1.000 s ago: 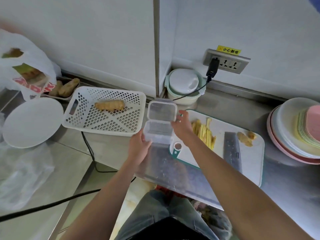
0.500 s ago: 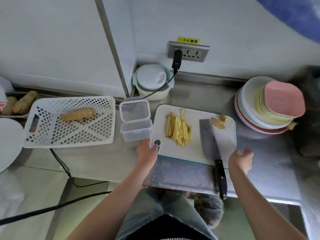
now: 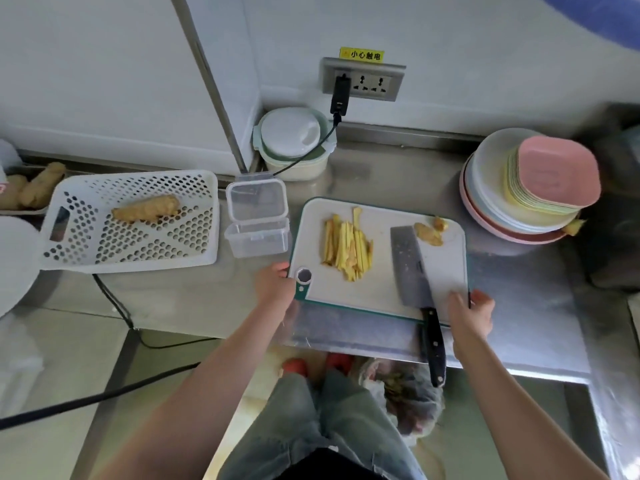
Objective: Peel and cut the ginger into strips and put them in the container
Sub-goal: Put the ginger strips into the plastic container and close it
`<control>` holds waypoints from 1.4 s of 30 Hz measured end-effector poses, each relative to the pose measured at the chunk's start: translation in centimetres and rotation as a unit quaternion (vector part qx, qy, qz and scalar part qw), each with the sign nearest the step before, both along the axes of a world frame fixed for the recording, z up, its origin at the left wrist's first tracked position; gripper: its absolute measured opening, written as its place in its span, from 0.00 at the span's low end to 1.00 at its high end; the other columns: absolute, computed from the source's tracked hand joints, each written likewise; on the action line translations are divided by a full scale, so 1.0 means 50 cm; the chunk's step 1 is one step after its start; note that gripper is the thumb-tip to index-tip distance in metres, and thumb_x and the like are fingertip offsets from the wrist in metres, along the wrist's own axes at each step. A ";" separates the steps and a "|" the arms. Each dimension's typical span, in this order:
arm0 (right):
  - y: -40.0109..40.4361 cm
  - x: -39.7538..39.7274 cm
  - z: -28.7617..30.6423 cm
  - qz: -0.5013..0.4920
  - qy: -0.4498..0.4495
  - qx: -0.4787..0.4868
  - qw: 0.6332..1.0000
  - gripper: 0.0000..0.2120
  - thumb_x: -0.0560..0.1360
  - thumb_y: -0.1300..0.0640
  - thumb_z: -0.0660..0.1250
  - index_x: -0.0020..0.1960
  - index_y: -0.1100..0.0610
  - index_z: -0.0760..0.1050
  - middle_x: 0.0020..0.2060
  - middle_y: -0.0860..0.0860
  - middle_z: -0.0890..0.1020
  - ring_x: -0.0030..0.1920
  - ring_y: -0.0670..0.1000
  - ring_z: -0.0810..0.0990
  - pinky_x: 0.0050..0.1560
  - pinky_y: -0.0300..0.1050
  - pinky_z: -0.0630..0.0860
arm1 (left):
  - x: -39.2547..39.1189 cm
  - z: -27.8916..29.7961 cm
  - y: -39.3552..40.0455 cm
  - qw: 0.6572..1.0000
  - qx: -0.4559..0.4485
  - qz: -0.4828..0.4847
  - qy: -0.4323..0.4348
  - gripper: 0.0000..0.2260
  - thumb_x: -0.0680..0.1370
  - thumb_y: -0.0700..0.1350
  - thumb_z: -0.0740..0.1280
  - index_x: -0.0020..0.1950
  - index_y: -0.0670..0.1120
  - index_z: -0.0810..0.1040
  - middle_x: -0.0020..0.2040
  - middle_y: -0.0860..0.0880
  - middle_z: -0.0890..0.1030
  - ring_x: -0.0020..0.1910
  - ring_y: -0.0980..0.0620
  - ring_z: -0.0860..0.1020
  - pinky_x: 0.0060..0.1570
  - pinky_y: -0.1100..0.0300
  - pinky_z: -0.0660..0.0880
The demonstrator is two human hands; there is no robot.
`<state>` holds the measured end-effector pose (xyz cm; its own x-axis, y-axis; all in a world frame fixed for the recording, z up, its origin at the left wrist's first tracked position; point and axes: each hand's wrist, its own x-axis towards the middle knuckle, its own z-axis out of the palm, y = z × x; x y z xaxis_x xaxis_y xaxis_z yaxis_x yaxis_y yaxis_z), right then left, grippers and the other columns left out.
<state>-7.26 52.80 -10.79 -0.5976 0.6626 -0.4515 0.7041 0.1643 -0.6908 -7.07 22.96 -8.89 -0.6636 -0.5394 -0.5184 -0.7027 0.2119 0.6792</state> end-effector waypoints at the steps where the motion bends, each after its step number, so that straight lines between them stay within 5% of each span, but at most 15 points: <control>1: 0.001 0.010 0.001 0.000 -0.003 0.001 1.000 0.23 0.72 0.52 0.65 0.64 0.54 0.66 0.60 0.57 0.73 0.62 0.61 0.69 0.58 0.50 0.69 | 0.011 0.004 0.001 1.000 0.001 0.001 -0.005 0.18 0.74 0.29 0.59 0.61 0.41 0.78 0.55 0.43 0.81 0.53 0.47 0.78 0.43 0.69 0.69; 3: 0.006 0.032 0.000 0.001 -0.012 0.003 1.000 0.24 0.70 0.50 0.65 0.64 0.54 0.66 0.61 0.57 0.73 0.62 0.61 0.69 0.61 0.55 0.70 | 0.034 0.007 0.003 1.000 0.003 0.002 -0.007 0.18 0.74 0.29 0.58 0.60 0.41 0.78 0.52 0.45 0.81 0.47 0.50 0.77 0.37 0.70 0.69; 7: 0.013 0.057 0.011 -0.017 -0.012 0.000 1.000 0.23 0.73 0.54 0.64 0.66 0.56 0.65 0.62 0.59 0.70 0.63 0.60 0.68 0.58 0.50 0.67 | 0.073 0.002 0.001 1.000 0.009 -0.004 -0.018 0.18 0.74 0.32 0.59 0.59 0.44 0.79 0.52 0.45 0.82 0.42 0.51 0.76 0.41 0.60 0.74; 10: 0.011 0.073 0.019 -0.010 -0.016 0.012 1.000 0.23 0.73 0.55 0.64 0.66 0.57 0.64 0.63 0.59 0.70 0.64 0.60 0.68 0.59 0.50 0.67 | 0.101 0.001 -0.002 0.999 0.012 -0.027 -0.018 0.17 0.75 0.31 0.59 0.59 0.44 0.78 0.52 0.46 0.81 0.44 0.53 0.75 0.41 0.65 0.70; 14: -0.001 0.099 0.026 0.000 -0.041 0.025 0.999 0.23 0.73 0.53 0.63 0.66 0.57 0.64 0.63 0.59 0.70 0.64 0.59 0.66 0.61 0.50 0.66 | 0.130 0.002 -0.012 0.999 0.024 -0.045 -0.015 0.16 0.75 0.33 0.60 0.58 0.45 0.79 0.53 0.49 0.81 0.42 0.54 0.76 0.28 0.73 0.69; 18: -0.014 0.098 0.040 0.003 -0.051 0.059 0.997 0.22 0.75 0.54 0.61 0.67 0.58 0.64 0.64 0.59 0.71 0.66 0.59 0.66 0.62 0.51 0.66 | 0.116 0.022 -0.028 0.997 0.066 -0.036 -0.022 0.07 0.76 0.45 0.65 0.40 0.45 0.77 0.43 0.45 0.79 0.37 0.47 0.77 0.37 0.59 0.74; 21: -0.061 0.085 0.054 0.047 0.031 0.184 0.981 0.20 0.77 0.52 0.59 0.66 0.59 0.65 0.64 0.58 0.73 0.65 0.59 0.69 0.61 0.55 0.69 | 0.066 0.064 -0.061 0.967 0.204 0.151 0.019 0.18 0.77 0.60 0.61 0.54 0.45 0.73 0.43 0.45 0.76 0.40 0.49 0.76 0.48 0.53 0.76; 24: -0.149 0.052 0.069 0.224 0.163 0.141 0.951 0.19 0.78 0.49 0.59 0.67 0.51 0.66 0.62 0.53 0.75 0.59 0.57 0.75 0.58 0.57 0.75 | -0.003 0.119 -0.086 0.900 0.361 0.243 0.039 0.22 0.75 0.66 0.59 0.57 0.50 0.68 0.48 0.45 0.72 0.51 0.45 0.73 0.60 0.48 0.73; 28: -0.269 0.008 0.065 0.429 0.108 0.121 0.889 0.30 0.78 0.43 0.62 0.74 0.53 0.58 0.72 0.53 0.67 0.70 0.56 0.68 0.67 0.55 0.69 | -0.063 0.119 -0.099 0.888 0.385 0.251 0.028 0.16 0.78 0.56 0.62 0.58 0.47 0.68 0.53 0.45 0.72 0.52 0.44 0.71 0.59 0.41 0.72; 32: -0.336 -0.009 0.026 0.402 -0.034 0.154 0.902 0.47 0.71 0.33 0.64 0.78 0.55 0.47 0.76 0.55 0.56 0.75 0.59 0.54 0.74 0.57 0.57 | -0.084 0.058 -0.126 0.897 0.367 0.246 0.032 0.19 0.76 0.40 0.62 0.66 0.47 0.68 0.64 0.42 0.72 0.56 0.42 0.74 0.35 0.46 0.77; 34: -0.354 -0.009 0.008 0.380 -0.059 0.197 0.902 0.50 0.69 0.31 0.65 0.77 0.56 0.47 0.75 0.55 0.57 0.74 0.59 0.55 0.72 0.56 0.56 | -0.085 0.043 -0.131 0.906 0.351 0.237 0.018 0.20 0.76 0.37 0.58 0.68 0.48 0.66 0.66 0.42 0.70 0.59 0.40 0.72 0.35 0.44 0.76; 37: -0.372 -0.004 -0.011 0.367 -0.057 0.251 0.894 0.46 0.68 0.34 0.67 0.76 0.55 0.52 0.73 0.55 0.59 0.71 0.59 0.58 0.69 0.55 0.59 | -0.055 0.064 -0.114 0.912 0.335 0.238 0.003 0.19 0.77 0.36 0.57 0.68 0.44 0.65 0.65 0.42 0.69 0.59 0.41 0.72 0.45 0.45 0.76; 42: -0.345 -0.001 -0.028 0.425 0.016 0.275 0.862 0.34 0.71 0.44 0.66 0.72 0.55 0.60 0.69 0.53 0.66 0.67 0.57 0.63 0.63 0.53 0.59 | 0.030 0.068 -0.097 0.926 0.296 0.229 0.037 0.18 0.75 0.35 0.60 0.65 0.38 0.67 0.59 0.41 0.75 0.50 0.43 0.80 0.37 0.53 0.82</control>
